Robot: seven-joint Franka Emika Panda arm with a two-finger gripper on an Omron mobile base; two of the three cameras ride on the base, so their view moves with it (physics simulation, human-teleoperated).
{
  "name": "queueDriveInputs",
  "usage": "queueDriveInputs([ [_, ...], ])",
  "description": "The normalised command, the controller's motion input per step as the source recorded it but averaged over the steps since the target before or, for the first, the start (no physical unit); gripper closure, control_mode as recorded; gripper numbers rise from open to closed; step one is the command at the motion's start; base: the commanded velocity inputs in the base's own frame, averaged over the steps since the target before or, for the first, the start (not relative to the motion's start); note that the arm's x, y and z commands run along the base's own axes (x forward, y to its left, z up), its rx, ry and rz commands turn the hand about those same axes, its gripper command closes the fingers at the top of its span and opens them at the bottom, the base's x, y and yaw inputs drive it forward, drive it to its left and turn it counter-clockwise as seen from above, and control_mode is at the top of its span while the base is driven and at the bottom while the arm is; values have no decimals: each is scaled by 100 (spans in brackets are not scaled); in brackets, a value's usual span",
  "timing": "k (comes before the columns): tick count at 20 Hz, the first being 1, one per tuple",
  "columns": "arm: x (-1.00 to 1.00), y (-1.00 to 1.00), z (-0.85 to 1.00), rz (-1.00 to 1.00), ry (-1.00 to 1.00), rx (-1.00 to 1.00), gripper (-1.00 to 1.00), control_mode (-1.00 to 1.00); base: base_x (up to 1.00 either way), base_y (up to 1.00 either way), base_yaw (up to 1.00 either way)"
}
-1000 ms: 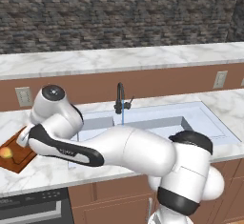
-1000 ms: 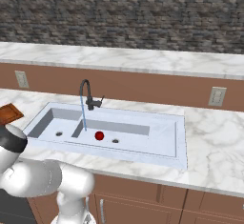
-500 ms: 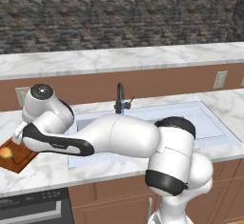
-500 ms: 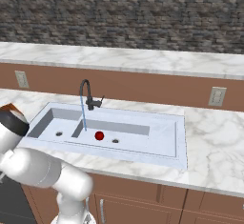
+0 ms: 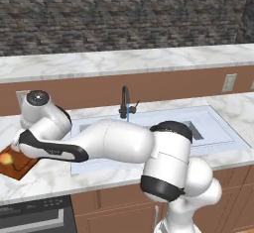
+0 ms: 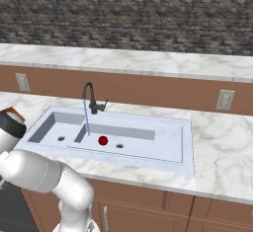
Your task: Pick the mango, pear, apple from the sink and place them on the cutting board to airdry. Then turn off the sink faucet.
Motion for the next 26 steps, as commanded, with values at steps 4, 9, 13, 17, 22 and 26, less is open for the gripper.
queueDriveInputs([
  [4, 17, 17, -22, 0, 0, 0, 100, -100, 0, 0, 0],
  [9, 14, 21, -24, 0, 0, 0, 100, -100, 0, 0, 0],
  [13, 18, 17, -22, 0, 0, 0, 100, -100, 0, 0, 0],
  [17, 20, 12, -20, 0, 0, 0, 100, -100, 0, 0, 0],
  [22, 23, 13, -20, 0, 0, 0, 100, -100, 0, 0, 0],
  [26, 20, 15, -21, 0, 0, 0, 100, -100, 0, 0, 0],
])
